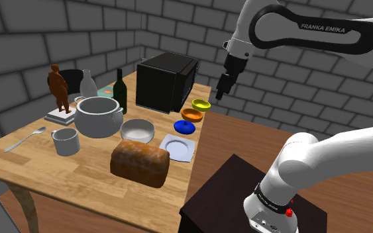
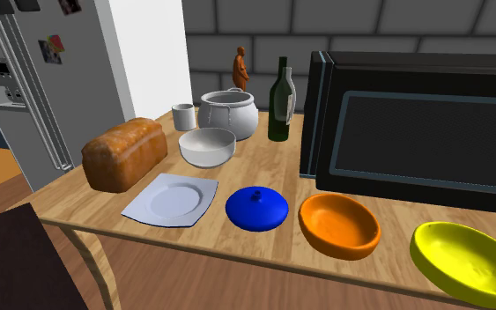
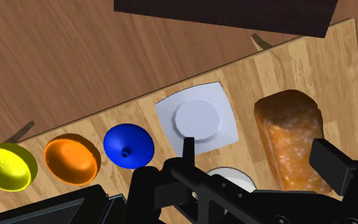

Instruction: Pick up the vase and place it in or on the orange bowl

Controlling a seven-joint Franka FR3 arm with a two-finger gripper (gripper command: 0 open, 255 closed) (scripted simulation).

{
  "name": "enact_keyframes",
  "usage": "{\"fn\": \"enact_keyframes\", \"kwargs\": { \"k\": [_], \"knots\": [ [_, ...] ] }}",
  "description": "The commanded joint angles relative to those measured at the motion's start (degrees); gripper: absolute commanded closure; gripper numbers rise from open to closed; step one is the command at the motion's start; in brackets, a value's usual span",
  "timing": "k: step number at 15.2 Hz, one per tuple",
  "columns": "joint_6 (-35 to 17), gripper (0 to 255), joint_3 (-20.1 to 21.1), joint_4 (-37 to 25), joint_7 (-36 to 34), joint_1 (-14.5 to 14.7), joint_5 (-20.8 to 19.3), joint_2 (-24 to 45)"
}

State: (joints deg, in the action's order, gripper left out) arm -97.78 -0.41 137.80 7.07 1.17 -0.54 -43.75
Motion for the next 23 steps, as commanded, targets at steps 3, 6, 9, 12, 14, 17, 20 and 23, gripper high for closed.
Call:
{"fn": "enact_keyframes", "kwargs": {
  "k": [3, 6, 9, 12, 14, 17, 20, 23],
  "knots": [
    [-3.36, 0, -1.2, 0.88, 1.63, -0.36, -0.87, 2.72],
    [-8.37, 0, -2.98, 1.6, 4.01, -0.88, -2.03, 7.35],
    [-13.26, 0, -4.74, 1.6, 6.34, -1.3, -2.97, 12.56],
    [-17.95, 0, -6.41, 0.88, 8.68, -1.68, -3.59, 18.27],
    [-20.9, 0, -7.49, -0.01, 10.26, -1.87, -3.81, 22.29],
    [-25.0, 0, -8.99, -1.92, 12.7, -2.11, -3.77, 28.6],
    [-28.63, 0, -10.31, -4.53, 15.27, -2.35, -3.24, 35.14],
    [-31.72, 0, -11.31, -7.8, 17.97, -2.74, -2.22, 41.85]
  ]
}}
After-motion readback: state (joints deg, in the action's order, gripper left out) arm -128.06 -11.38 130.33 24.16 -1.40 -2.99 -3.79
